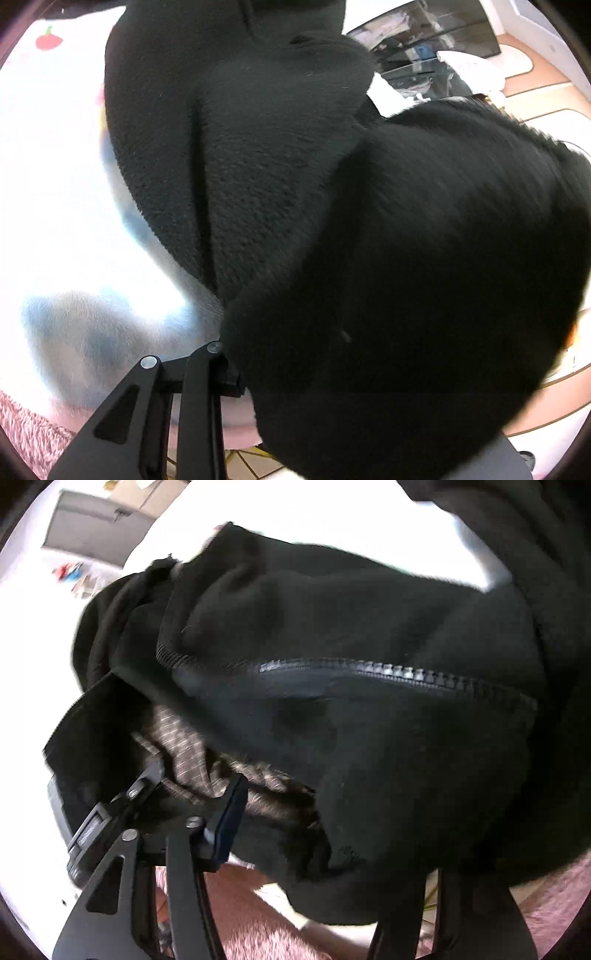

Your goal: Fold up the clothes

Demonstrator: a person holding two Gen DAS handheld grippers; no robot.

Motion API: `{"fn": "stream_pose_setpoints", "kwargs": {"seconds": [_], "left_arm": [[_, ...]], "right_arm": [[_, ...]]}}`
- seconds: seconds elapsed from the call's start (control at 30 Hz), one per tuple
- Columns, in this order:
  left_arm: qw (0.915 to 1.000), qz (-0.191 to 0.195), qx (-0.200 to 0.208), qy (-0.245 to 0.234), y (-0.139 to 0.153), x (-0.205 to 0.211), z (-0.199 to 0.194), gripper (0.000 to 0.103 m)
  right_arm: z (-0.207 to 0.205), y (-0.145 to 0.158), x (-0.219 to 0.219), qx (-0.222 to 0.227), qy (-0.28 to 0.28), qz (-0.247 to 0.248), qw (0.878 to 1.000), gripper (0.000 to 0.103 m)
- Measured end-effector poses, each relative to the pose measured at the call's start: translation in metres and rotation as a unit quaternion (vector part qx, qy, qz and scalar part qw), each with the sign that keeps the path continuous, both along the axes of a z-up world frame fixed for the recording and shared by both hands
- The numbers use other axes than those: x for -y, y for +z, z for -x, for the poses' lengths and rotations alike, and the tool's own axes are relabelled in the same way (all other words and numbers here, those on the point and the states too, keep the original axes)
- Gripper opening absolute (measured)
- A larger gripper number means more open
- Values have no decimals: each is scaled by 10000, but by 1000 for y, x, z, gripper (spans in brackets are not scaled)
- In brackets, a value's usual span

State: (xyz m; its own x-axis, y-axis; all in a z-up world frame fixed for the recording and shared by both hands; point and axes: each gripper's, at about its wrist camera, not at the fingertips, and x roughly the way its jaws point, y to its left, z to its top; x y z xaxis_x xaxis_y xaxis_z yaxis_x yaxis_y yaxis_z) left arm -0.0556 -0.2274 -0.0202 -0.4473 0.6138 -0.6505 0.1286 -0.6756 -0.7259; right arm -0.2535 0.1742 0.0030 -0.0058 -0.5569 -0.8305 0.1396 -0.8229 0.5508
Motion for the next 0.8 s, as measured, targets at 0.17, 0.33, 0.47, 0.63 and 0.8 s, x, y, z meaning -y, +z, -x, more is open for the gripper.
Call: {"fn": "stream_pose_setpoints", "kwargs": {"seconds": [0.17,0.33,0.47,0.63,0.8], "left_arm": [[9997,226,-16,44,-4,9,0,25],[9984,449,-334,69,22,19,-16,19],[9957,471,-794,31,58,24,-20,18],[9871,493,-1505,-246,111,24,-27,18],[9907,629,-1178,-254,74,-5,-51,18]], "right_arm": [[-11,18,20,-533,459,-332,9970,60],[-13,30,0,-893,93,-377,9952,8],[-20,75,-6,-1716,-115,-521,9837,9],[-19,149,-5,-2329,-166,142,9723,9],[-19,152,-27,-2695,-106,-408,9621,9]]}}
